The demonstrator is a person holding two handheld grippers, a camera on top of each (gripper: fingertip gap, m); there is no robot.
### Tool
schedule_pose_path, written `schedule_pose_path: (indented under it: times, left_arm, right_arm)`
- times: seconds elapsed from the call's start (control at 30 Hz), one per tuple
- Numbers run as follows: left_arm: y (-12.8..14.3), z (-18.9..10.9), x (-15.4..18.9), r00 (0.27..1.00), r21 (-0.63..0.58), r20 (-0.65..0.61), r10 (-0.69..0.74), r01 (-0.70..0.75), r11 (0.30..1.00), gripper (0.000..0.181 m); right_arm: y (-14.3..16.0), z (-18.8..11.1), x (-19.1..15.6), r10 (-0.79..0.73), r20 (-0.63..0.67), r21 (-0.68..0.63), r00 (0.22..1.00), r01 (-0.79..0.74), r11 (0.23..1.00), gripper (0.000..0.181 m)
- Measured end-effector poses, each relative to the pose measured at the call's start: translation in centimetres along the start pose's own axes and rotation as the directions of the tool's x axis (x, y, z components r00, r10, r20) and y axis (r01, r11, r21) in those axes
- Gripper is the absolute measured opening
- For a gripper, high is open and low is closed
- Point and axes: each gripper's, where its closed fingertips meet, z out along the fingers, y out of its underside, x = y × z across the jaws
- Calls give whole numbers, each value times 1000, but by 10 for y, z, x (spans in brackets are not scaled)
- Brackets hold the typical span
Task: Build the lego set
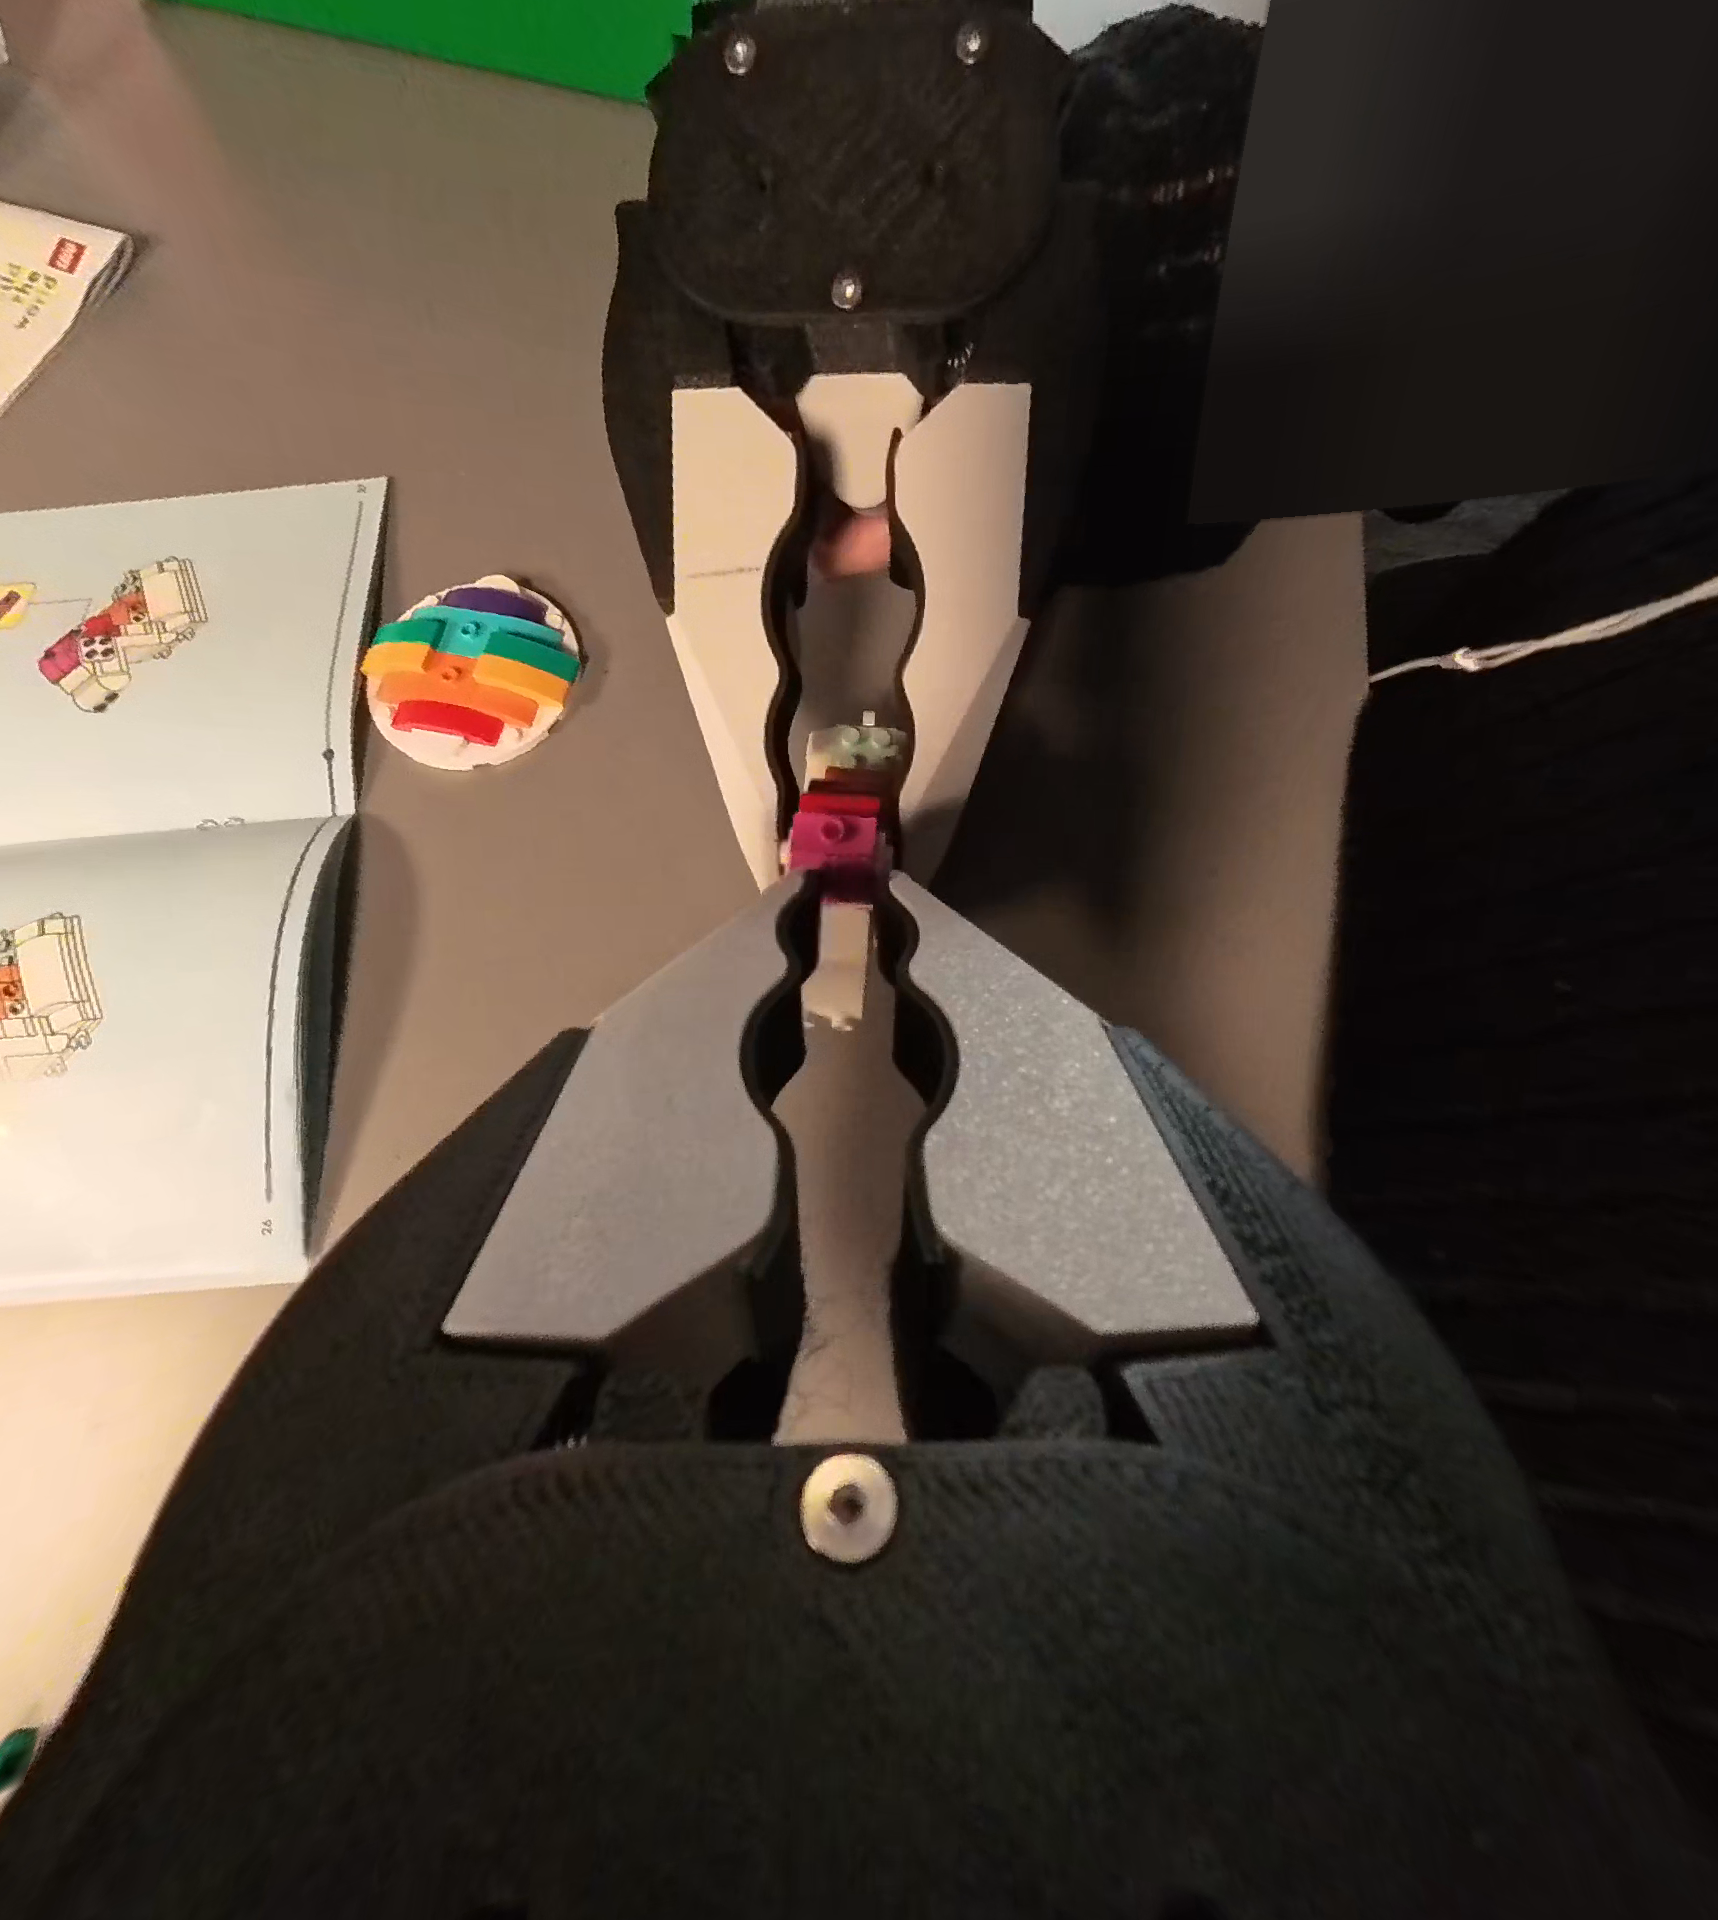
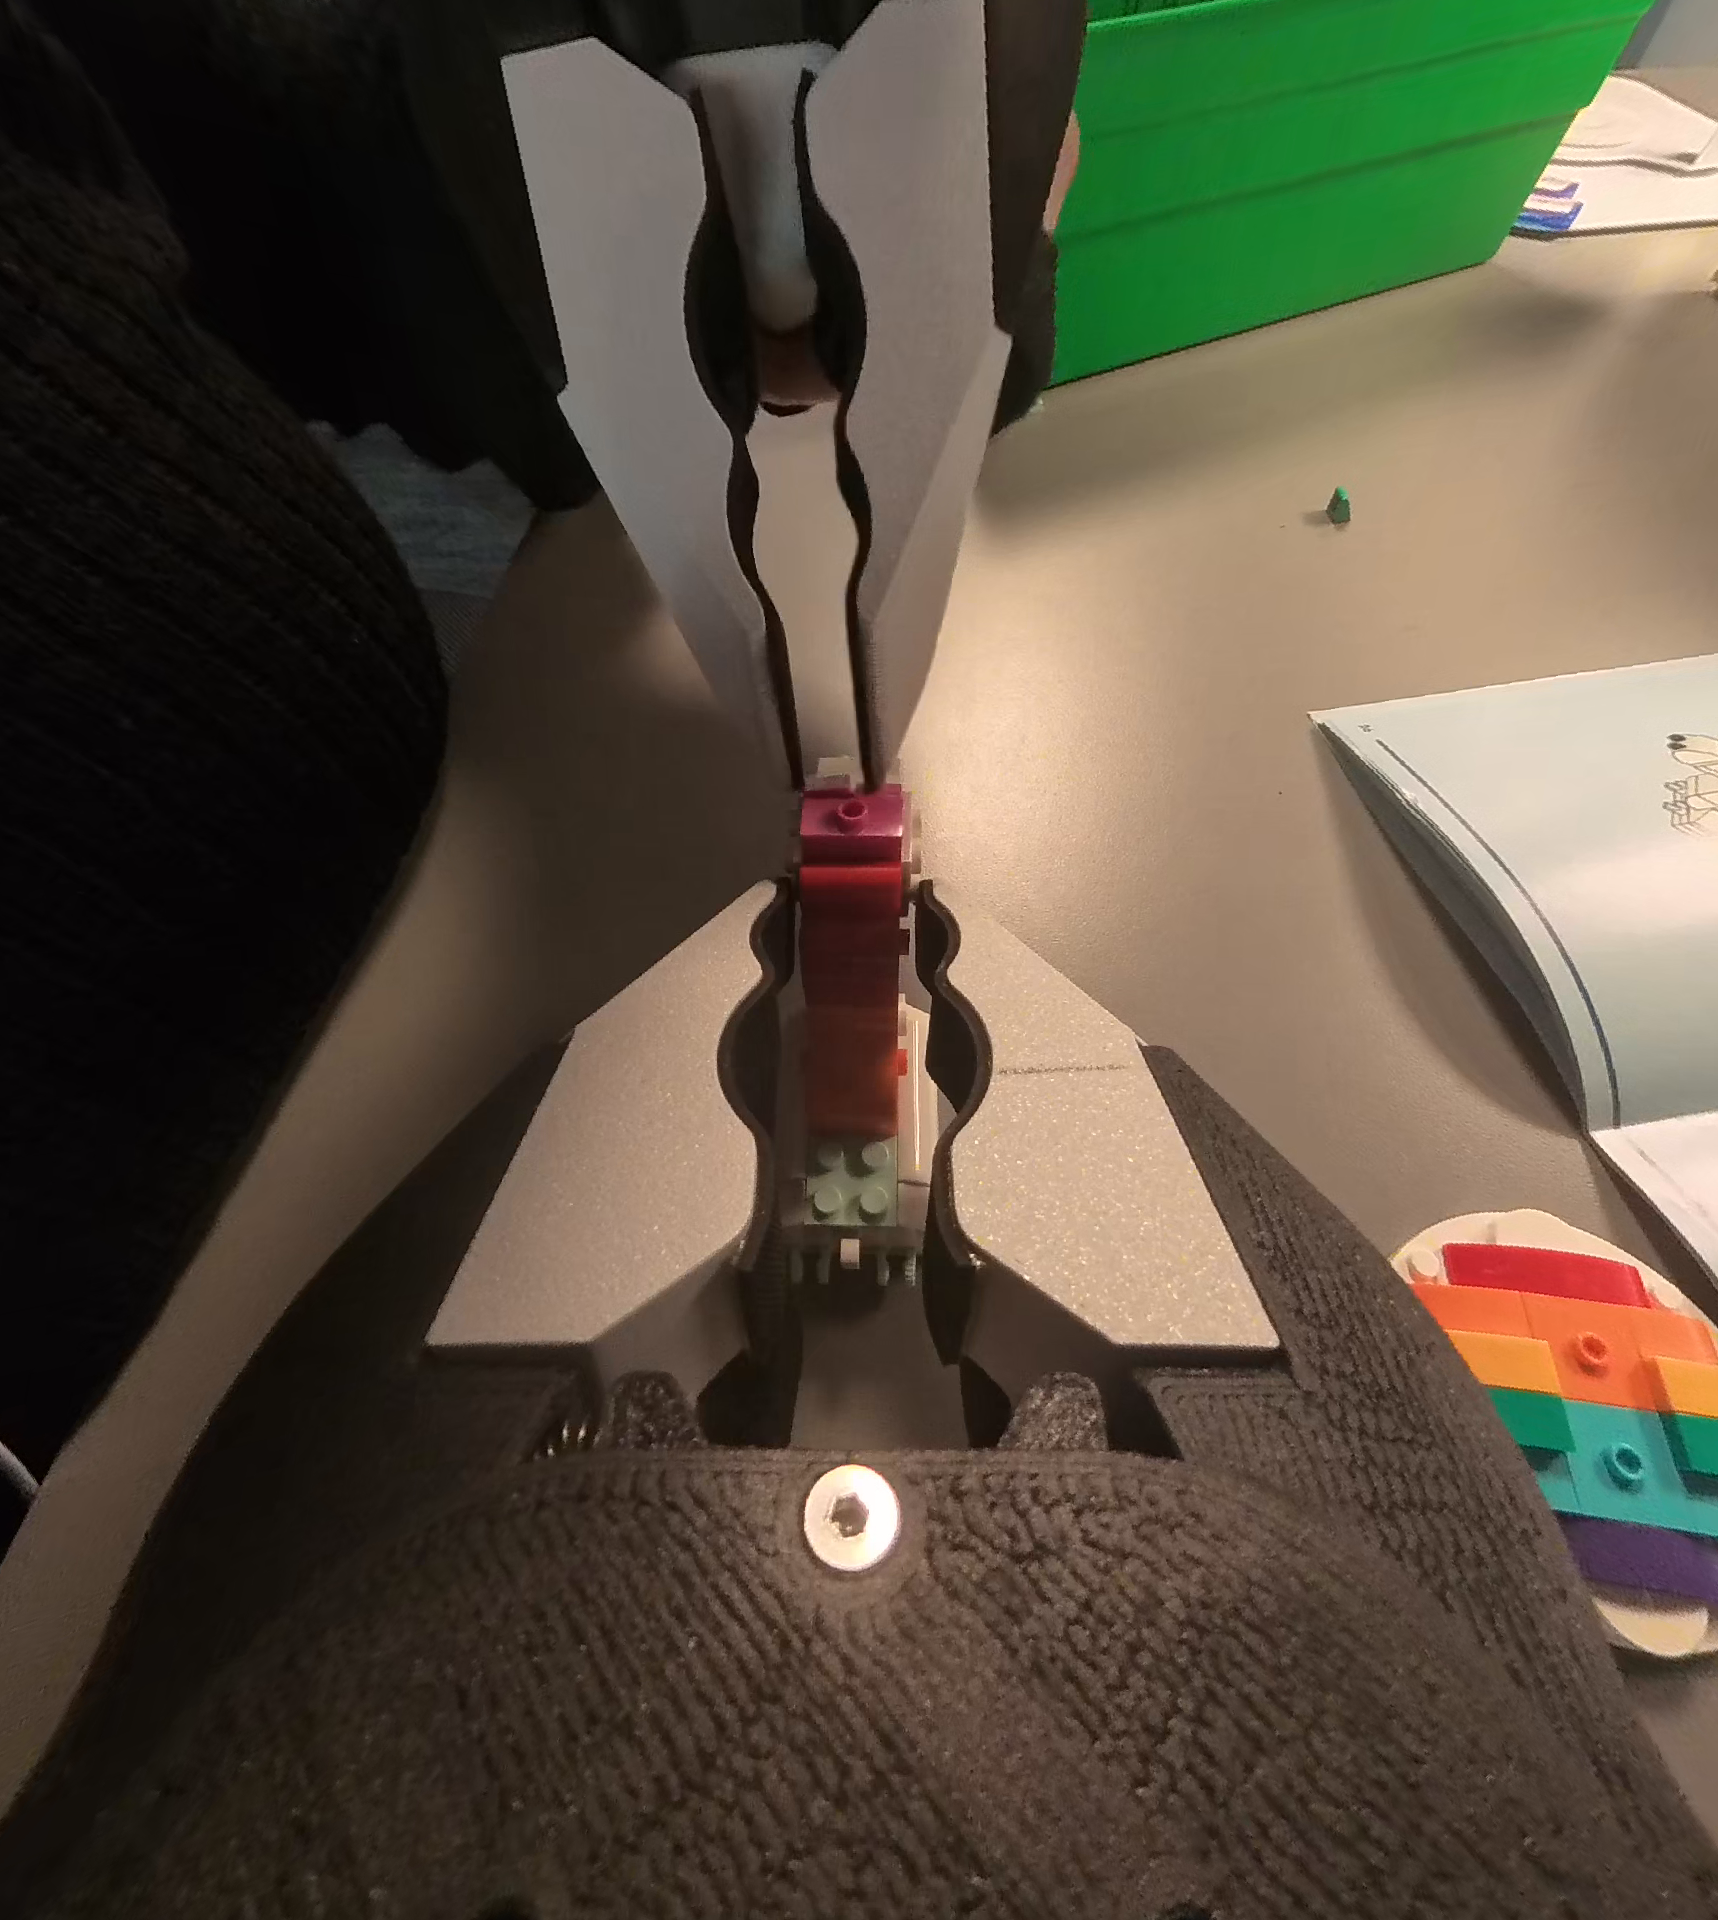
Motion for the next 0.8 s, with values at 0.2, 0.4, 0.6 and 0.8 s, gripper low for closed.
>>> schedule_pose_path:
  times: [0.2, 0.4, 0.6, 0.8]
  left_arm:
    - [0, 1, -1, 1000, 3, 11, 4, -4, 1000, 12]
    - [-1, 2, -3, 999, 15, 33, -6, 6, 1000, 15]
    - [0, -1, -8, 995, 46, 97, -18, 14, 999, 26]
    - [-1, -11, -9, 947, 95, 262, 184, -215, 972, 45]
  right_arm:
    - [0, 0, 0, 1, -1, 1, 1000, -1, 1000, 22]
    - [0, 0, 1, 8, -1, 2, 1000, -8, 1000, 22]
    - [-1, 0, 2, 25, -4, 6, 1000, -25, 1000, 22]
    - [-4, -4, 6, 109, 13, 40, 994, -109, 993, 21]
